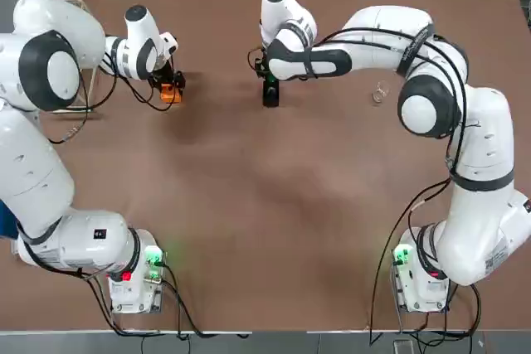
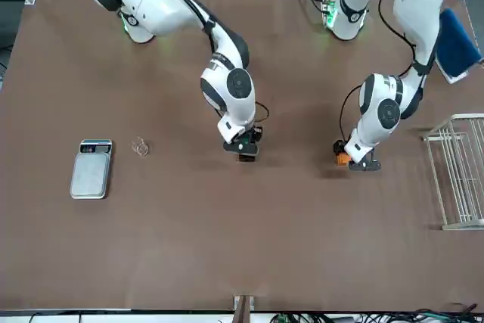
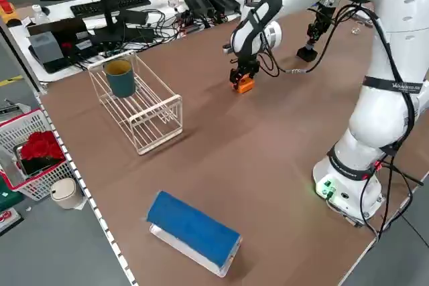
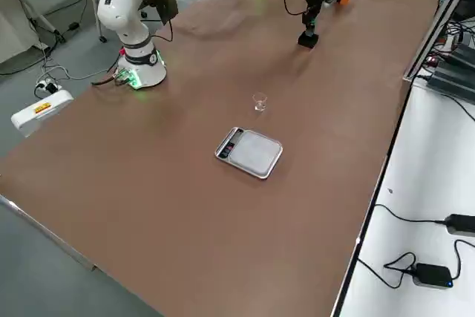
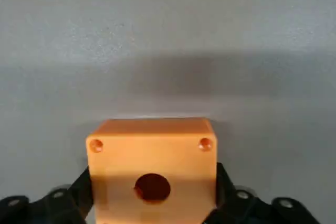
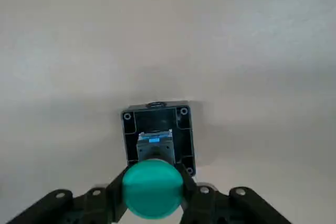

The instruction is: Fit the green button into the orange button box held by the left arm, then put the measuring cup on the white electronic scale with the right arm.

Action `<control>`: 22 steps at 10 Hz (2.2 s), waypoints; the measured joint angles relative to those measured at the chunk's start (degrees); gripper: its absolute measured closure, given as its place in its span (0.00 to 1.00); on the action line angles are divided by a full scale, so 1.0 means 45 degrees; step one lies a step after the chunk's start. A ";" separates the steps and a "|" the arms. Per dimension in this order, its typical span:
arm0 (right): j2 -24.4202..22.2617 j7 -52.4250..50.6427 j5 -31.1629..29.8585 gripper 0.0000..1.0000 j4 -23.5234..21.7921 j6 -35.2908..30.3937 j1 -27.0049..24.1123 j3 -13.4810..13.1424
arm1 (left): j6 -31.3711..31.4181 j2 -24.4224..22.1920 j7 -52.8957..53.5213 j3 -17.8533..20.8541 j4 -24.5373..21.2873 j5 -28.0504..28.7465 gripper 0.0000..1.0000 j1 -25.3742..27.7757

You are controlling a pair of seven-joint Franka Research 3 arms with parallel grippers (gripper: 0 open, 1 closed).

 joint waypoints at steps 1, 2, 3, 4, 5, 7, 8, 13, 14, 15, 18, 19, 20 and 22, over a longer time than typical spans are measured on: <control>0.0054 0.0019 -0.0010 0.64 0.0011 0.0106 0.0035 -0.0009 | 0.0000 0.0001 0.0000 -0.0001 0.0033 0.0000 0.14 0.0000; 0.0089 0.0025 -0.0012 0.64 0.0019 0.0129 0.0061 -0.0009 | 0.0004 -0.0002 0.0000 -0.0001 0.0099 0.0000 0.14 0.0000; 0.0122 0.0042 -0.0015 0.64 0.0025 0.0132 0.0082 -0.0009 | -0.0059 -0.0028 -0.0003 0.0000 0.0246 0.0000 0.14 0.0002; 0.0154 0.0056 -0.0041 0.64 0.0030 0.0134 0.0089 -0.0010 | -0.0645 -0.0133 -0.0041 -0.0016 0.0582 0.0000 0.14 0.0003; 0.0192 0.0068 -0.0090 0.64 0.0031 0.0134 0.0090 -0.0012 | -0.1867 -0.0349 -0.0129 -0.0108 0.1233 0.0000 0.14 0.0009; 0.0290 0.0252 -0.0126 0.64 0.0033 0.0137 0.0101 -0.0013 | -0.4337 -0.0775 -0.0259 -0.0423 0.2920 -0.0001 0.14 -0.0003; 0.0359 0.0458 -0.0216 0.64 0.0033 0.0190 0.0133 -0.0013 | -0.4933 -0.0841 -0.0318 -0.0542 0.3536 -0.0001 0.14 -0.0013; 0.0580 0.0677 -0.0354 0.64 0.0036 0.0372 0.0173 -0.0017 | -0.5475 -0.0760 -0.1007 -0.1338 0.4359 -0.0015 0.14 -0.0068; 0.0582 0.0702 -0.0355 0.63 0.0037 0.0380 0.0174 -0.0018 | -0.5477 -0.0673 -0.1062 -0.1444 0.4484 -0.0018 0.14 -0.0119; 0.0583 0.0726 -0.0357 0.62 0.0037 0.0393 0.0175 -0.0018 | -0.5477 -0.0583 -0.1100 -0.1573 0.4655 -0.0019 0.14 -0.0175; 0.0582 0.0757 -0.0360 0.48 0.0043 0.0407 0.0176 -0.0023 | -0.5479 -0.0338 -0.1175 -0.1861 0.5225 -0.0232 0.14 -0.0340; 0.0582 0.0760 -0.0361 0.47 0.0046 0.0407 0.0176 -0.0025 | -0.5485 -0.0330 -0.1191 -0.1864 0.5322 -0.0273 0.14 -0.0454; 0.0582 0.0764 -0.0361 0.43 0.0048 0.0408 0.0176 -0.0026 | -0.5489 -0.0324 -0.1308 -0.1869 0.5403 -0.0328 0.14 -0.0577; 0.0583 0.0810 -0.0362 0.34 0.0070 0.0407 0.0176 -0.0041 | -0.5562 -0.0318 -0.1930 -0.1885 0.5571 -0.0344 0.14 -0.0982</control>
